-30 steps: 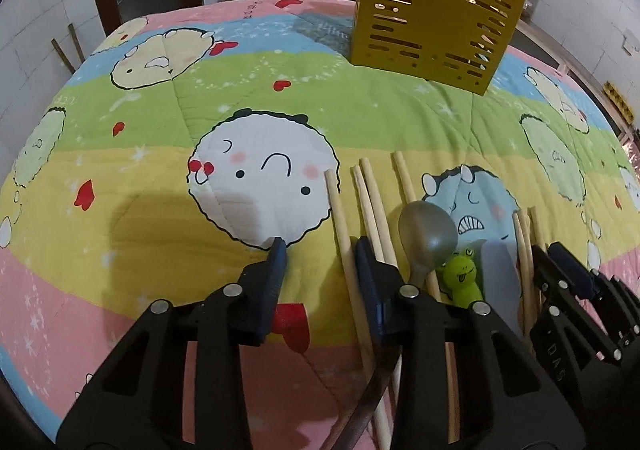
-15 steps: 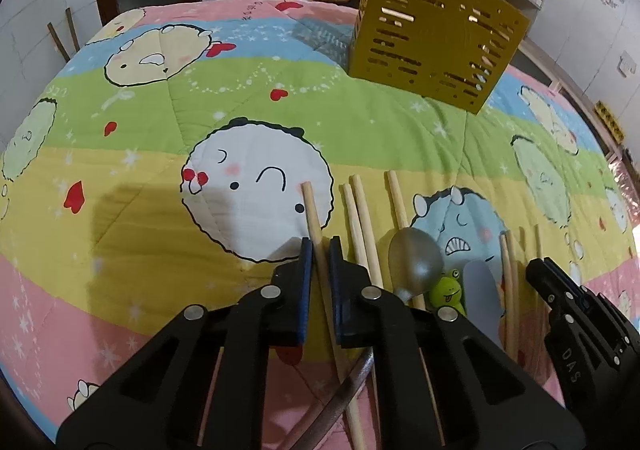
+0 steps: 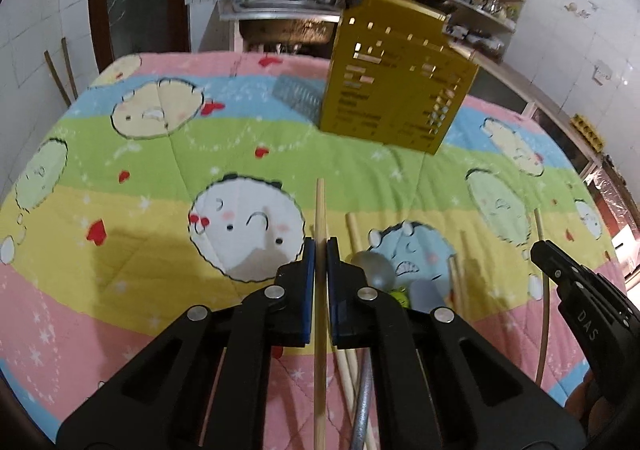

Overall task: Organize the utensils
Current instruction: 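Lift both held chopsticks and carry them above the olive-yellow caddy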

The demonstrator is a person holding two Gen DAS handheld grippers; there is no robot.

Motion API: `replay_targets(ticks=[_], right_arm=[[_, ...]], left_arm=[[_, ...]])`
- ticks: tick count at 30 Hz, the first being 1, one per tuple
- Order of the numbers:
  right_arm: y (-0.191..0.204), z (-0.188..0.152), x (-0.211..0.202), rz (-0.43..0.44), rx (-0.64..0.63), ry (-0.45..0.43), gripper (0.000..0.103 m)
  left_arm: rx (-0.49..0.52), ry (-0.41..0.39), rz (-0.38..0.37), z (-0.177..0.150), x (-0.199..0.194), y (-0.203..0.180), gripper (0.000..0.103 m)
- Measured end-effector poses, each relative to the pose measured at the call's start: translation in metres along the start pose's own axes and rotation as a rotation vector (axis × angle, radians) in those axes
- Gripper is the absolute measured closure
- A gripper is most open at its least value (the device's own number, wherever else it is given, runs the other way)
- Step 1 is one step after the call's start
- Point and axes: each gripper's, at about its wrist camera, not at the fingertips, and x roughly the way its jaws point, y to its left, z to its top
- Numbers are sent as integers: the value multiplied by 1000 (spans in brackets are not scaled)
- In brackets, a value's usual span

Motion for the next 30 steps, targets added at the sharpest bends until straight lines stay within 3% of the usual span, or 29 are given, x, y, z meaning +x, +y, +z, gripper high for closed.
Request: replay_targets(ticks=[16, 30], right_arm=[[-8, 45, -38, 102, 40, -202, 97], [4, 127, -49, 142, 39, -390, 97]], left_arm=[[16, -244, -32, 46, -65, -11, 98], [39, -418, -78, 123, -86, -34, 98]])
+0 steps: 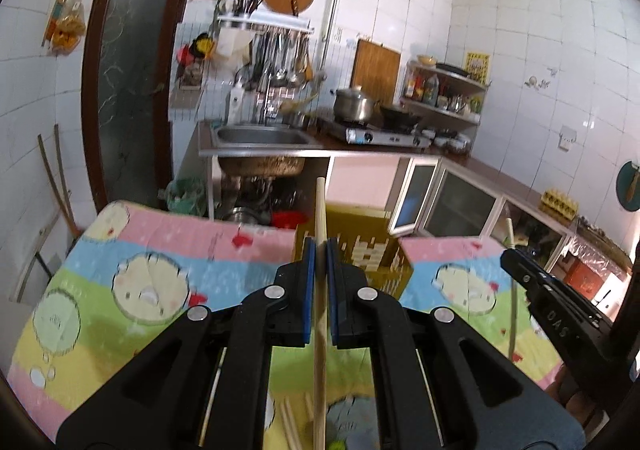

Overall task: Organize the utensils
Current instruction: 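Lift both held chopsticks and carry them above the olive-yellow caddy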

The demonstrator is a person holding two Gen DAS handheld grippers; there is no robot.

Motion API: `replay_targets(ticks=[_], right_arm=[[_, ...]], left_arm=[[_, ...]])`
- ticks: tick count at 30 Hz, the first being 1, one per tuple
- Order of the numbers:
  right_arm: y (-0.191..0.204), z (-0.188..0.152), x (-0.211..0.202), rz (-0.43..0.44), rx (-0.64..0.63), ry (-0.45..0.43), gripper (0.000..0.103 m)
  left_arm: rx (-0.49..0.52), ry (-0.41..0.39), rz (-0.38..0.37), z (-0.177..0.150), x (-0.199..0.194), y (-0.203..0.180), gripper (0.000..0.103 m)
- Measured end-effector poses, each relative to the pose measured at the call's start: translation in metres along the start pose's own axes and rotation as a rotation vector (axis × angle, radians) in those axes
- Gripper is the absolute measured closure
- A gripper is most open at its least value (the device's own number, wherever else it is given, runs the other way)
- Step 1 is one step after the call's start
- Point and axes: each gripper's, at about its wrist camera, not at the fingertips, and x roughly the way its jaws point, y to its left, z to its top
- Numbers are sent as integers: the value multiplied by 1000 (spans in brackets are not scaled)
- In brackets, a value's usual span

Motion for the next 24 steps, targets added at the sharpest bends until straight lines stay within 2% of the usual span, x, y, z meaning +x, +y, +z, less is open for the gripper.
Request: replay_targets(ticks=[9, 17, 24], right_arm=[[9, 55, 43, 73, 35, -129, 97], [20, 80, 78, 89, 17, -255, 97], [23, 89, 114, 80, 24, -300, 97]], left_arm=[[-9, -149, -71, 61, 23, -7, 98], [5, -237, -80, 83, 62, -12, 98], [8, -296, -79, 96, 98, -18, 98]])
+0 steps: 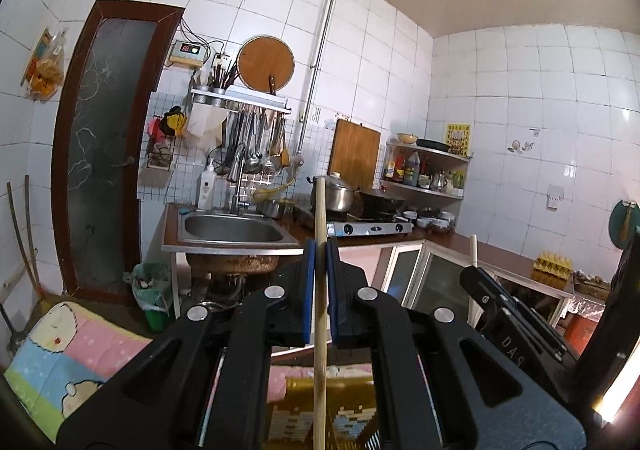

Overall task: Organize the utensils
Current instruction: 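Lift both held chopsticks and carry them above the olive-yellow caddy, then open both tools to drop the chopsticks into the caddy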

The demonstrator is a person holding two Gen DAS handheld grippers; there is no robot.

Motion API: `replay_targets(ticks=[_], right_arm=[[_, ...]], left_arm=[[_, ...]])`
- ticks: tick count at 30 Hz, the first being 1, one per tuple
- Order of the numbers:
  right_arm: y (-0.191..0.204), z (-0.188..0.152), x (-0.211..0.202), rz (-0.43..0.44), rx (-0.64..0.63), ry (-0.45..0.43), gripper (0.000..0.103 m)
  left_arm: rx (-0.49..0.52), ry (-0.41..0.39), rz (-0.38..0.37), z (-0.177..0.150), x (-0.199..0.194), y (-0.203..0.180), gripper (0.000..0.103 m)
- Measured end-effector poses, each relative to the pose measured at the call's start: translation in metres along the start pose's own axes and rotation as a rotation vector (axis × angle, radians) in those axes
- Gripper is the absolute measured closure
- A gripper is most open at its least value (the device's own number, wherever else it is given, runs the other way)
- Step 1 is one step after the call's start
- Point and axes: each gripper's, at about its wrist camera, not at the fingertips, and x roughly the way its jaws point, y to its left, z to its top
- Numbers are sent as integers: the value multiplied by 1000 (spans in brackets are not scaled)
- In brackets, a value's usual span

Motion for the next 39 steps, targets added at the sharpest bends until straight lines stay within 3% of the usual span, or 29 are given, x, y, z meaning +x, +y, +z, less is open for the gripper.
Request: replay_targets(ticks=[6, 18, 39], right_arm=[[6, -6, 23, -23, -28, -21, 97], [8, -21, 51, -85, -68, -5, 97], [-6, -59, 54, -136, -97, 135, 96]], left_arm=[[36, -26, 35, -7, 27, -4, 98], [16, 28, 85, -35, 71, 16, 98], [23, 130, 126, -73, 79, 31, 98]])
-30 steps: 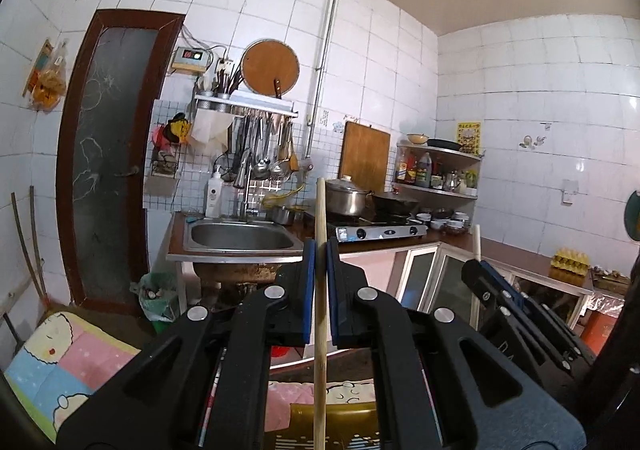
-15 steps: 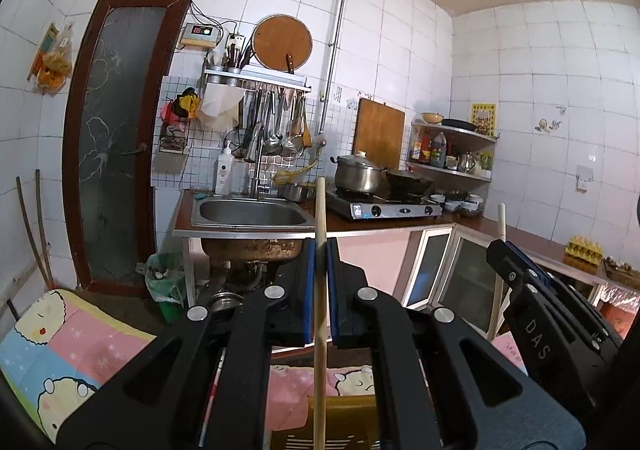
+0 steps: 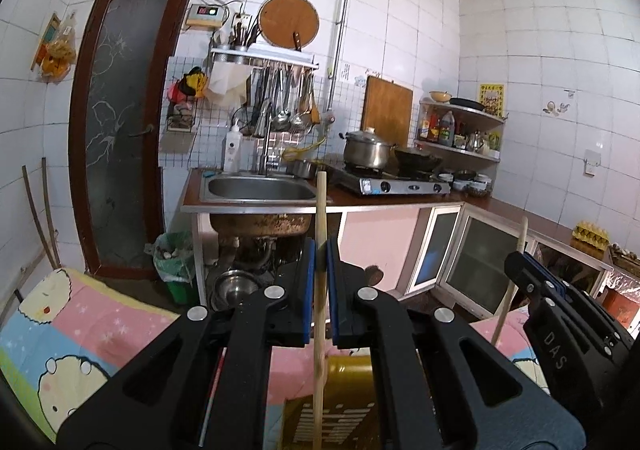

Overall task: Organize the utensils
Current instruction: 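Open both tools to drop the chopsticks into the caddy, then move both open tools back down to the remaining chopsticks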

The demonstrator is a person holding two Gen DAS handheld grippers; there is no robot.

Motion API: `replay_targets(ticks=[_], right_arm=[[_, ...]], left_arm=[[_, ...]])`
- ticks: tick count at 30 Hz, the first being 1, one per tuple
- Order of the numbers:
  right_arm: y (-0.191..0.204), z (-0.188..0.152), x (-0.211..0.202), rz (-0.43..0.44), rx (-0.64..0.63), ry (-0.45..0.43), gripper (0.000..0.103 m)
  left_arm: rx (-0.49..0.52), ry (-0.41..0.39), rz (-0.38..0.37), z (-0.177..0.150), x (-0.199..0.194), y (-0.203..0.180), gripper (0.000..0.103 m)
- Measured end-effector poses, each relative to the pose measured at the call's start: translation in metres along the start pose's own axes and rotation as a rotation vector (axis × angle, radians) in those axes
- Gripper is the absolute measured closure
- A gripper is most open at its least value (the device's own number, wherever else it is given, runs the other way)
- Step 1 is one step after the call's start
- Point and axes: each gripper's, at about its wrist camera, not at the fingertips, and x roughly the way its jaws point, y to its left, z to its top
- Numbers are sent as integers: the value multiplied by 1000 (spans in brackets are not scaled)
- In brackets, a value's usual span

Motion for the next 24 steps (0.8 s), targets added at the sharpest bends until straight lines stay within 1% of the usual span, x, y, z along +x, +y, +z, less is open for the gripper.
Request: replay_targets(ticks=[2, 3, 5, 7, 8, 9, 10, 11, 13, 14, 16, 19, 21, 24], right_arm=[[-1, -1, -1, -3, -5, 22, 96], [-2, -1, -2, -5, -7, 40, 96], [-6, 1, -5, 0, 0, 82, 96], [-9, 2, -12, -8, 3, 104, 95], [-11, 4, -15, -12, 5, 115, 86], [-14, 5, -21, -16, 7, 127, 65], [-17, 7, -30, -25, 9, 131, 55], [-21, 8, -40, -42, 10, 120, 48], [-24, 8, -57, -54, -3, 116, 48], [-26, 7, -64, -55, -8, 126, 48], [-29, 5, -82, -56, -17, 139, 47], [-33, -4, -108, -64, -37, 169, 46], [-36, -14, -124, -63, -38, 193, 42], [-41, -35, -145, -57, -33, 236, 41]], left_arm=[[-2, 11, 8, 0, -5, 3, 98], [-1, 22, 10, 2, -8, 5, 94], [-5, 37, 14, 5, -15, 8, 81], [-6, 60, 23, 10, -25, 12, 56], [2, 70, 31, 13, -31, 14, 51], [11, 73, 37, 14, -36, 16, 46], [27, 77, 46, 15, -46, 17, 40], [40, 85, 53, 16, -53, 19, 37], [46, 94, 61, 16, -69, 24, 29], [45, 95, 68, 14, -79, 27, 27], [42, 104, 81, 8, -95, 32, 17], [51, 128, 101, -3, -117, 38, 9], [61, 146, 125, -16, -134, 41, 5], [66, 179, 134, -36, -152, 43, 5]])
